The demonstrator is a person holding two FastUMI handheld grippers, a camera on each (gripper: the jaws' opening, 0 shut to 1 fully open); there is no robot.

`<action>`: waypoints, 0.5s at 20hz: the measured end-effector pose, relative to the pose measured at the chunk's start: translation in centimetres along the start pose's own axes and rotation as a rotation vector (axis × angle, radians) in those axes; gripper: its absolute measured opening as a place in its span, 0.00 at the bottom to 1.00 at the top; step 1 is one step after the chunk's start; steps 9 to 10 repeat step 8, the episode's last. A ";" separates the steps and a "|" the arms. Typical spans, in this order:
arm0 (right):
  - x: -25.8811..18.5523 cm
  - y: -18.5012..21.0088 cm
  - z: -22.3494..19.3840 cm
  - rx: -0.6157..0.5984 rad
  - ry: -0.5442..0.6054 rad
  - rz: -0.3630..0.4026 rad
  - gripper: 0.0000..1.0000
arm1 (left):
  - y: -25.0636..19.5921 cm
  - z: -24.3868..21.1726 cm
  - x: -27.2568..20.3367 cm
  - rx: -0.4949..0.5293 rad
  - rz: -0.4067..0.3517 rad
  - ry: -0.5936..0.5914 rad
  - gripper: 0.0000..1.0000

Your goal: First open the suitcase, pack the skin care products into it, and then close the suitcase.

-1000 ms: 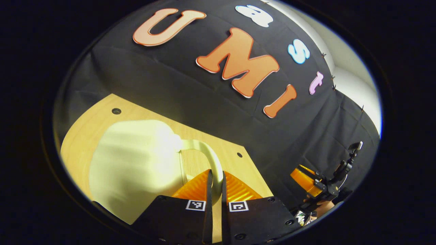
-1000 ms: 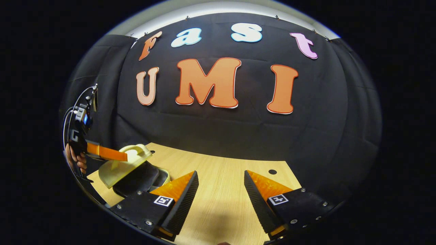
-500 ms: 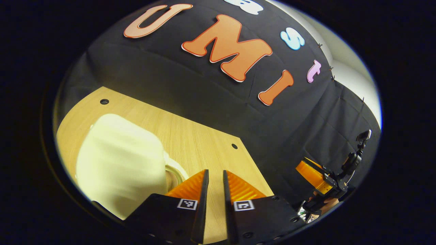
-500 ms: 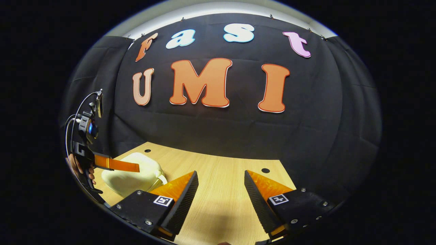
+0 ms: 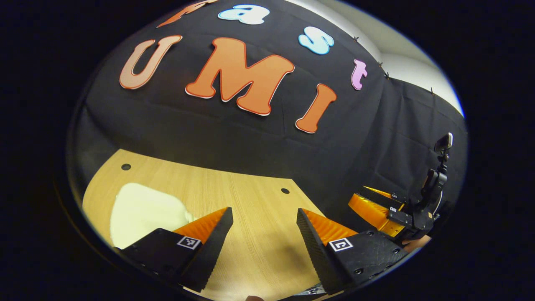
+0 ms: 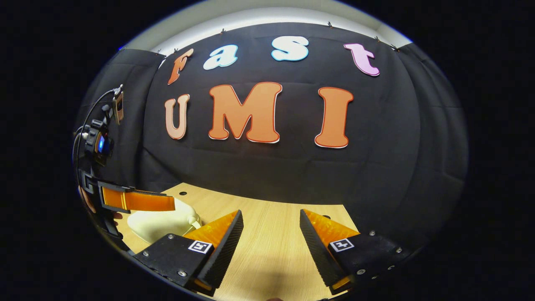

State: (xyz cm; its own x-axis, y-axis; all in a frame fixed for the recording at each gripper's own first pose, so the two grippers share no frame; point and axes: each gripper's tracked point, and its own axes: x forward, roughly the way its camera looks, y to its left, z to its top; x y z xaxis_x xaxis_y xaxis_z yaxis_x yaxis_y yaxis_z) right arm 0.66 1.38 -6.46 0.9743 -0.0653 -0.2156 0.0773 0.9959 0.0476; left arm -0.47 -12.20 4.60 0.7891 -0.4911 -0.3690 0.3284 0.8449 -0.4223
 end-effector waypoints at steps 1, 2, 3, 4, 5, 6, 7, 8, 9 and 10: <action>0.0 0.0 0.1 -0.004 -0.004 0.005 0.87 | 0.0 0.5 -0.1 0.017 0.033 -0.014 0.95; -0.1 0.0 0.2 -0.008 -0.008 0.009 0.87 | -0.2 0.8 0.1 0.037 0.064 -0.038 0.96; -0.2 -0.1 0.3 -0.013 -0.013 0.014 0.87 | -0.2 1.2 0.0 0.060 0.093 -0.055 0.96; -0.3 -0.3 0.4 -0.017 -0.020 0.017 0.87 | -0.5 1.5 -0.2 0.085 0.125 -0.077 0.96; -0.3 -0.5 0.4 -0.021 -0.026 0.017 0.87 | -0.7 2.2 -0.3 0.109 0.149 -0.109 0.96; -0.4 -0.7 0.5 -0.023 -0.032 0.019 0.87 | -1.1 2.5 -0.5 0.132 0.179 -0.136 0.96; -0.4 -1.1 0.7 -0.025 -0.040 0.018 0.87 | -1.4 2.8 -0.7 0.149 0.202 -0.160 0.98; -0.4 -1.2 0.8 -0.027 -0.046 0.022 0.87 | -1.6 2.8 -0.9 0.165 0.226 -0.177 0.97; -0.4 -1.2 0.8 -0.027 -0.046 0.022 0.87 | -1.6 2.8 -0.9 0.165 0.226 -0.177 0.97; -0.4 -1.2 0.8 -0.027 -0.046 0.022 0.87 | -1.6 2.8 -0.9 0.165 0.226 -0.177 0.97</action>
